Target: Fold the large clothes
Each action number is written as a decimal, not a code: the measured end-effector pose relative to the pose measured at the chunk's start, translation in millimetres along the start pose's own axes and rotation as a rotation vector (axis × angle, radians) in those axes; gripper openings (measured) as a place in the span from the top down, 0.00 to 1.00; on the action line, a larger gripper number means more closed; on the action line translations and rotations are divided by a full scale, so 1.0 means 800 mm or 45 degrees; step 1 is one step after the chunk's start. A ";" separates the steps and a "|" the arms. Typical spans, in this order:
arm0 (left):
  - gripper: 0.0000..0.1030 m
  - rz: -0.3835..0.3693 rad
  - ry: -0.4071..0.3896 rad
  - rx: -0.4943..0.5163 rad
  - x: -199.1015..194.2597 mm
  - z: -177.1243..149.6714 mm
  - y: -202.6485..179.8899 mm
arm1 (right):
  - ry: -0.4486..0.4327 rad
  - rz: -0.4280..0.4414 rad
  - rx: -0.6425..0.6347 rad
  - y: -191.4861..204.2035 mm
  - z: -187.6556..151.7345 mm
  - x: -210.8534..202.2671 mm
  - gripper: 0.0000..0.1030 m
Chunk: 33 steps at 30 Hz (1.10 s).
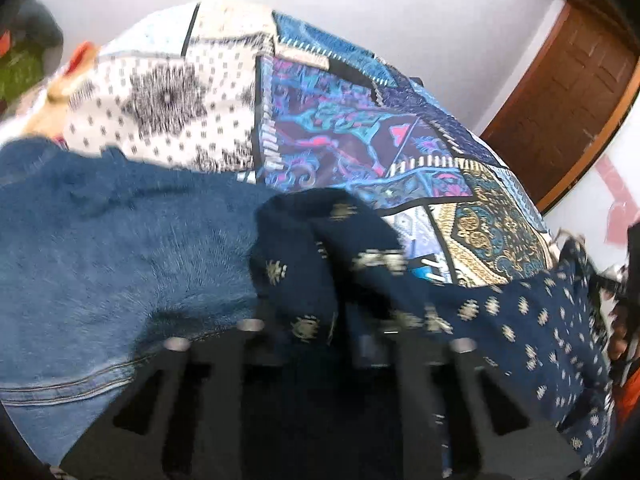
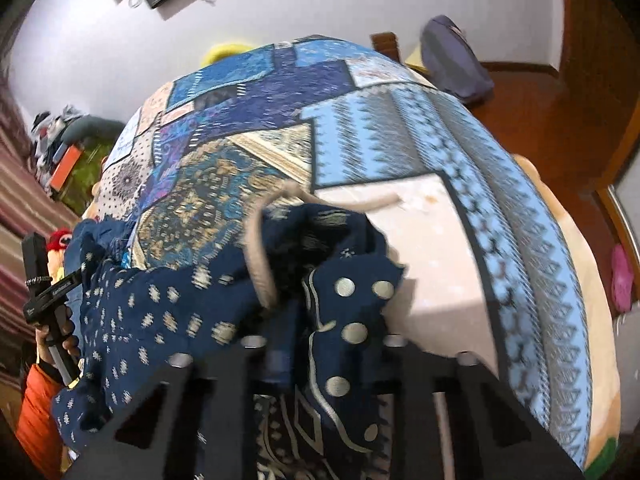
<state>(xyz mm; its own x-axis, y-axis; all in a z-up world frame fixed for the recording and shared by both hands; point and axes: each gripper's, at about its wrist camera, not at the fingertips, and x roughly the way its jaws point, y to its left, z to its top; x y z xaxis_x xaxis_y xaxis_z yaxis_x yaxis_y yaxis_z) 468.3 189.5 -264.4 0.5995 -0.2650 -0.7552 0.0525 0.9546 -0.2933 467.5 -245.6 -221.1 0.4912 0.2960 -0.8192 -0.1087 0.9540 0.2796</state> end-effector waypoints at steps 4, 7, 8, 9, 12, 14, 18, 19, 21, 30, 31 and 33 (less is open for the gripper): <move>0.92 0.072 -0.093 0.013 -0.049 0.010 -0.008 | -0.082 -0.009 -0.079 0.028 0.028 -0.018 0.92; 0.92 0.077 -0.187 -0.006 -0.099 0.025 -0.003 | -0.146 -0.002 -0.144 0.054 0.054 -0.031 0.92; 0.92 0.088 -0.213 -0.015 -0.113 0.032 -0.001 | -0.169 -0.001 -0.170 0.067 0.066 -0.034 0.93; 0.92 0.104 -0.232 -0.020 -0.121 0.038 -0.001 | -0.188 -0.002 -0.194 0.078 0.075 -0.037 0.93; 0.92 0.174 -0.280 -0.047 -0.140 0.059 0.013 | -0.244 -0.003 -0.237 0.105 0.105 -0.035 0.93; 0.92 0.233 -0.273 -0.063 -0.134 0.071 0.027 | -0.254 0.009 -0.255 0.123 0.130 -0.022 0.93; 0.92 0.318 -0.147 -0.142 -0.077 0.081 0.075 | -0.218 -0.027 -0.292 0.145 0.155 0.025 0.93; 0.92 0.329 -0.125 -0.149 -0.066 0.078 0.083 | -0.196 -0.044 -0.292 0.148 0.159 0.041 0.93; 0.91 0.386 -0.078 -0.147 -0.034 0.072 0.098 | -0.160 -0.119 -0.315 0.149 0.161 0.074 0.93; 0.77 0.462 0.033 -0.168 0.022 0.046 0.132 | -0.054 -0.150 -0.320 0.100 0.146 0.127 0.91; 0.77 0.459 0.035 -0.182 0.020 0.046 0.133 | -0.051 -0.165 -0.325 0.099 0.144 0.125 0.89; 0.76 0.464 0.042 -0.185 0.016 0.044 0.132 | -0.053 -0.259 -0.351 0.098 0.141 0.122 0.52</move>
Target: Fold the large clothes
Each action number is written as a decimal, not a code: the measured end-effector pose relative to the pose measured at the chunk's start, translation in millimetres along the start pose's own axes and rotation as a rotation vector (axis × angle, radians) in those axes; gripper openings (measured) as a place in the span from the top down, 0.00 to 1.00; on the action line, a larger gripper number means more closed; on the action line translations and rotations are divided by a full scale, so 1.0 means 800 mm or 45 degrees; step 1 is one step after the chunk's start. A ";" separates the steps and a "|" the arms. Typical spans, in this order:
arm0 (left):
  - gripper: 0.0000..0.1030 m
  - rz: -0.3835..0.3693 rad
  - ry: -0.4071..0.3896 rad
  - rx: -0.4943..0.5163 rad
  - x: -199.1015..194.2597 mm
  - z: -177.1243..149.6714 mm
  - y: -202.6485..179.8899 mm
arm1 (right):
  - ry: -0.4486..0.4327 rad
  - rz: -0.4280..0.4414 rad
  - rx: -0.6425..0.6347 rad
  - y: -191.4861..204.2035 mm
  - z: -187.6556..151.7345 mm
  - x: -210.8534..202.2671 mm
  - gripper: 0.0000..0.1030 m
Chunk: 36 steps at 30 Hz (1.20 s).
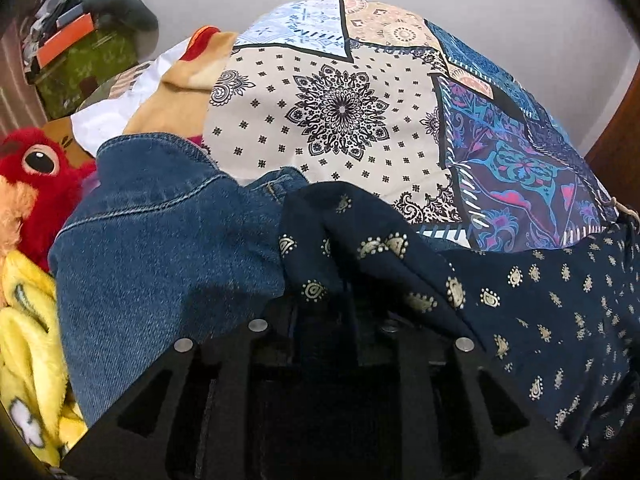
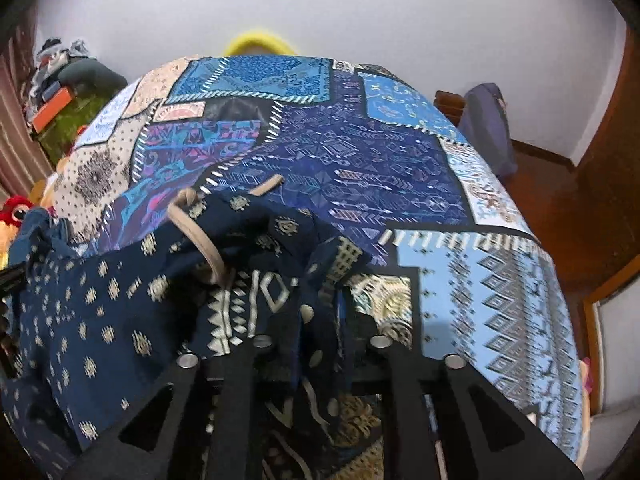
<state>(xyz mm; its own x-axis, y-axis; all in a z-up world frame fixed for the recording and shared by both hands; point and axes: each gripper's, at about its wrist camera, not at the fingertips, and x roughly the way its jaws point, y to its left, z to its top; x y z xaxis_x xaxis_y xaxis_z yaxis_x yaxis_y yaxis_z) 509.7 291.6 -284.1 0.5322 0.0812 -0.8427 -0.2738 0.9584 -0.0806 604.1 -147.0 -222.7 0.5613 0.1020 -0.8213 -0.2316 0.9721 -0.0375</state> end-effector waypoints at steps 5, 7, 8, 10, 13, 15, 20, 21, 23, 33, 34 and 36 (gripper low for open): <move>0.53 0.082 -0.022 0.055 -0.034 -0.013 -0.010 | -0.008 -0.040 0.031 -0.023 -0.018 -0.027 0.16; 0.48 0.101 -0.057 0.087 -0.058 -0.022 -0.013 | -0.009 0.030 0.087 -0.034 -0.027 -0.046 0.16; 0.47 0.097 -0.067 0.092 -0.067 -0.024 -0.014 | -0.007 0.048 0.100 -0.035 -0.031 -0.053 0.16; 0.47 0.077 -0.085 0.103 -0.093 -0.032 -0.016 | -0.005 0.071 0.116 -0.035 -0.042 -0.076 0.16; 0.46 0.040 -0.116 0.124 -0.133 -0.045 -0.022 | -0.028 0.089 0.086 -0.026 -0.062 -0.121 0.16; 0.45 0.030 -0.146 0.149 -0.162 -0.056 -0.029 | -0.058 0.092 0.054 -0.018 -0.074 -0.154 0.16; 0.41 0.012 -0.206 0.195 -0.229 -0.089 -0.042 | -0.146 0.131 -0.003 0.002 -0.107 -0.240 0.16; 0.41 0.011 -0.213 0.206 -0.241 -0.096 -0.043 | -0.153 0.143 -0.008 0.005 -0.112 -0.250 0.16; 0.40 0.006 -0.225 0.224 -0.261 -0.108 -0.044 | -0.164 0.173 -0.023 0.015 -0.128 -0.279 0.16; 0.31 -0.061 -0.186 0.300 -0.321 -0.216 -0.042 | -0.102 0.273 -0.051 0.039 -0.223 -0.347 0.16; 0.31 -0.078 -0.163 0.294 -0.320 -0.228 -0.039 | -0.091 0.276 -0.050 0.040 -0.237 -0.349 0.16; 0.31 -0.112 -0.106 0.277 -0.314 -0.254 -0.033 | -0.059 0.287 -0.035 0.038 -0.262 -0.348 0.16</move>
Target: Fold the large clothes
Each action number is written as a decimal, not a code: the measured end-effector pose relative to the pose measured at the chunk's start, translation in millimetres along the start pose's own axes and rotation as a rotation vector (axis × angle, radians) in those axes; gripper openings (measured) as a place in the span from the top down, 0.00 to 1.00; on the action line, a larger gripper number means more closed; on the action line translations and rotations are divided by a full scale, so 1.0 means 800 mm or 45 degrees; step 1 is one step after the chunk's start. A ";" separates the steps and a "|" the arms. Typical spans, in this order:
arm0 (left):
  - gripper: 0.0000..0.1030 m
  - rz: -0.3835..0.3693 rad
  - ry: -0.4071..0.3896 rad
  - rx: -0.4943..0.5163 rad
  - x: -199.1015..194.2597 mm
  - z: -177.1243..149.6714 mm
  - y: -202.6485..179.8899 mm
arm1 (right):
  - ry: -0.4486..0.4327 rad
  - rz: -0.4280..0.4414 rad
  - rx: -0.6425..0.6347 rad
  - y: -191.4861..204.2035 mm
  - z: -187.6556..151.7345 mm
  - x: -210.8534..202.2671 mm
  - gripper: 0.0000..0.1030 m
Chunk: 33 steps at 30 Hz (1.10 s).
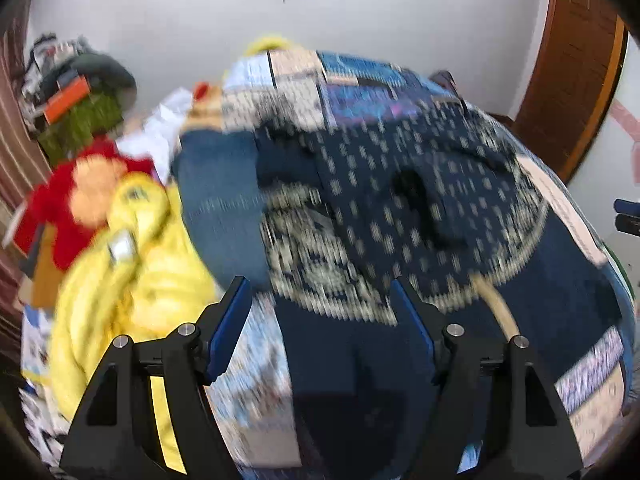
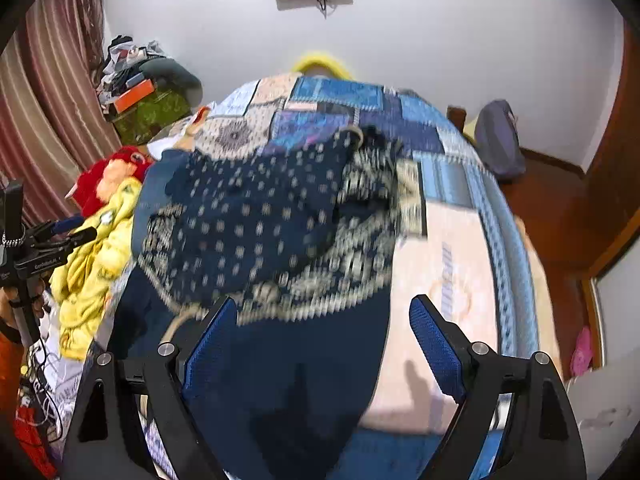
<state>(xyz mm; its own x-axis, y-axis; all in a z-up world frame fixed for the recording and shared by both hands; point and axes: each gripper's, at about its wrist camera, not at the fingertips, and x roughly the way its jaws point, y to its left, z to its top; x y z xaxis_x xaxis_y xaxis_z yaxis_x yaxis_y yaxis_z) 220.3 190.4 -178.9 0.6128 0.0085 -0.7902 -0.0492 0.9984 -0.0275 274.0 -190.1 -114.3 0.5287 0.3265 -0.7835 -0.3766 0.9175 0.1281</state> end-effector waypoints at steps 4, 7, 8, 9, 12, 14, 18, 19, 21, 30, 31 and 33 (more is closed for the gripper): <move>0.31 -0.062 0.137 -0.073 0.019 -0.057 0.007 | 0.081 0.029 0.065 -0.006 -0.048 0.004 0.16; 0.31 -0.092 0.219 -0.145 0.034 -0.097 0.013 | 0.135 0.060 0.124 -0.011 -0.079 0.009 0.16; 0.31 -0.097 0.239 -0.165 0.037 -0.106 0.014 | 0.149 0.078 0.142 -0.012 -0.088 0.010 0.16; 0.31 -0.110 0.269 -0.200 0.041 -0.122 0.017 | 0.161 0.090 0.148 -0.014 -0.094 0.012 0.16; 0.31 -0.184 0.334 -0.280 0.050 -0.150 0.020 | 0.188 0.131 0.161 -0.013 -0.110 0.016 0.25; 0.43 -0.219 0.357 -0.323 0.055 -0.166 0.020 | 0.218 0.144 0.141 -0.010 -0.117 0.022 0.38; 0.72 -0.228 0.331 -0.378 0.057 -0.182 0.015 | 0.200 0.134 0.098 0.000 -0.120 0.025 0.55; 0.78 -0.248 0.333 -0.388 0.057 -0.182 0.014 | 0.193 0.143 0.096 0.002 -0.119 0.025 0.59; 0.89 -0.287 0.322 -0.405 0.054 -0.177 0.010 | 0.185 0.170 0.088 0.006 -0.118 0.027 0.75; 0.93 -0.284 0.029 -0.265 -0.022 -0.081 -0.010 | 0.039 0.189 0.015 0.019 -0.074 0.006 0.89; 0.93 -0.286 -0.008 -0.267 -0.030 -0.066 -0.008 | 0.026 0.196 0.016 0.019 -0.067 0.004 0.89; 0.93 -0.291 -0.091 -0.276 -0.047 -0.032 -0.005 | -0.003 0.208 0.010 0.018 -0.046 0.000 0.89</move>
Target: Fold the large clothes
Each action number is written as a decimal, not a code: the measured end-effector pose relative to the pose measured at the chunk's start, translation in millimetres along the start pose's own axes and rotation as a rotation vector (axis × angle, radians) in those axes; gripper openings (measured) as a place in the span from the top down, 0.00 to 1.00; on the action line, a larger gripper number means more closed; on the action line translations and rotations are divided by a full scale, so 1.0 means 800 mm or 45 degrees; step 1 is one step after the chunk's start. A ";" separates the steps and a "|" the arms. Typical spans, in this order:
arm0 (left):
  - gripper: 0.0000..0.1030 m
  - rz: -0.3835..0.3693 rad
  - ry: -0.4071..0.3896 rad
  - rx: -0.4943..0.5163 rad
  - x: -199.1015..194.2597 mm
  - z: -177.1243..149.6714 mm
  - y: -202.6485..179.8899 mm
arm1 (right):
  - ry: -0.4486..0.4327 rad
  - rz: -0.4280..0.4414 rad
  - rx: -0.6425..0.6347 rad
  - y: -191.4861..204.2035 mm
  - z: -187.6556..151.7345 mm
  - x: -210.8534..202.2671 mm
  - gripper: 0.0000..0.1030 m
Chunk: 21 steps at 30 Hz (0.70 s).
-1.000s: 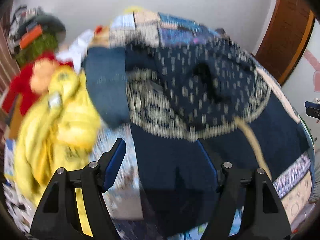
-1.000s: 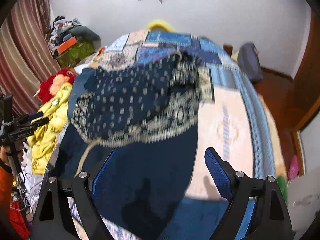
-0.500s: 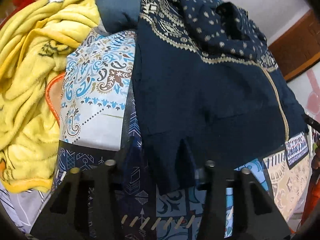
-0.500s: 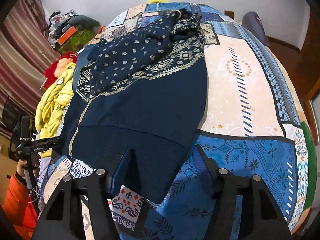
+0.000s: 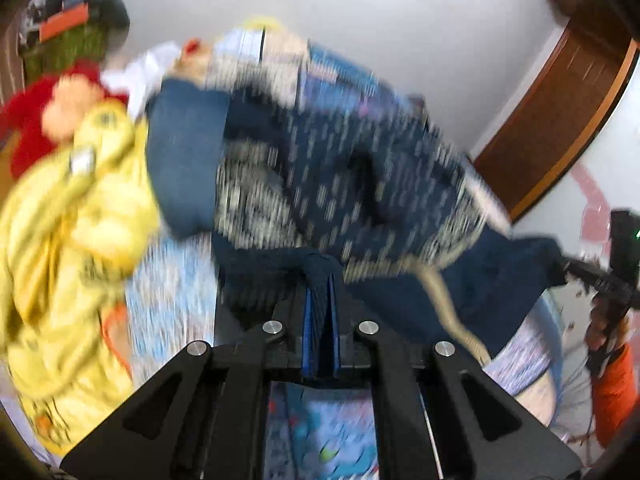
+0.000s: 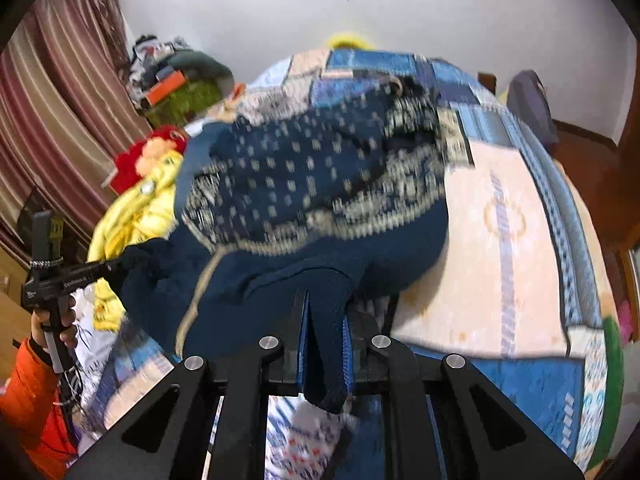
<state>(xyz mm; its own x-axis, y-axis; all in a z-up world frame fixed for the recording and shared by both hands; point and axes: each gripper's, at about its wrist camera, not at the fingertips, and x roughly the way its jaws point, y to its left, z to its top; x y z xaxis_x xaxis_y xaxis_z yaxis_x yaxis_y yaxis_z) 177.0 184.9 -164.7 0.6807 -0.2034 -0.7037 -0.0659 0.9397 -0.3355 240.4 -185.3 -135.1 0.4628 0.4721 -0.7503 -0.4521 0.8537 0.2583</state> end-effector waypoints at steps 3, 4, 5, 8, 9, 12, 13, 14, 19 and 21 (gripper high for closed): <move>0.93 -0.035 -0.122 0.009 -0.018 0.053 -0.011 | -0.054 -0.006 -0.014 0.001 0.036 -0.005 0.90; 0.93 -0.039 -0.161 0.013 -0.022 0.070 -0.013 | -0.076 -0.012 -0.016 0.001 0.050 -0.007 0.90; 0.93 -0.036 -0.194 0.014 -0.022 0.087 -0.015 | -0.098 -0.016 -0.020 0.000 0.065 -0.008 0.90; 0.94 -0.026 -0.261 0.002 -0.011 0.138 -0.013 | -0.162 -0.041 -0.022 -0.008 0.113 -0.007 0.90; 0.94 -0.012 -0.276 -0.002 -0.005 0.149 -0.012 | -0.181 -0.057 -0.019 -0.012 0.130 -0.003 0.90; 0.94 0.047 -0.310 -0.031 0.023 0.189 0.001 | -0.199 -0.084 0.001 -0.028 0.180 0.021 0.90; 0.94 0.064 -0.310 -0.059 0.037 0.203 0.010 | -0.197 -0.091 0.016 -0.035 0.200 0.035 0.90; 0.94 0.069 -0.304 -0.096 0.051 0.216 0.020 | -0.187 -0.101 0.029 -0.042 0.218 0.053 0.90; 0.94 0.171 -0.249 -0.184 0.135 0.257 0.068 | -0.125 -0.156 0.070 -0.072 0.286 0.143 0.90; 0.94 0.211 -0.213 -0.217 0.172 0.268 0.086 | -0.098 -0.178 0.078 -0.084 0.307 0.182 0.90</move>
<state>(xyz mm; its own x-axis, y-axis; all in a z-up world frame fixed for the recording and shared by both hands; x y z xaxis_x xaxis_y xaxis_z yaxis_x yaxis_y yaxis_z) 422.8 280.5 -150.5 0.7606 0.0107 -0.6492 -0.2984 0.8937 -0.3349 525.4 -119.7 -112.1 0.5758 0.3610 -0.7335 -0.3332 0.9230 0.1927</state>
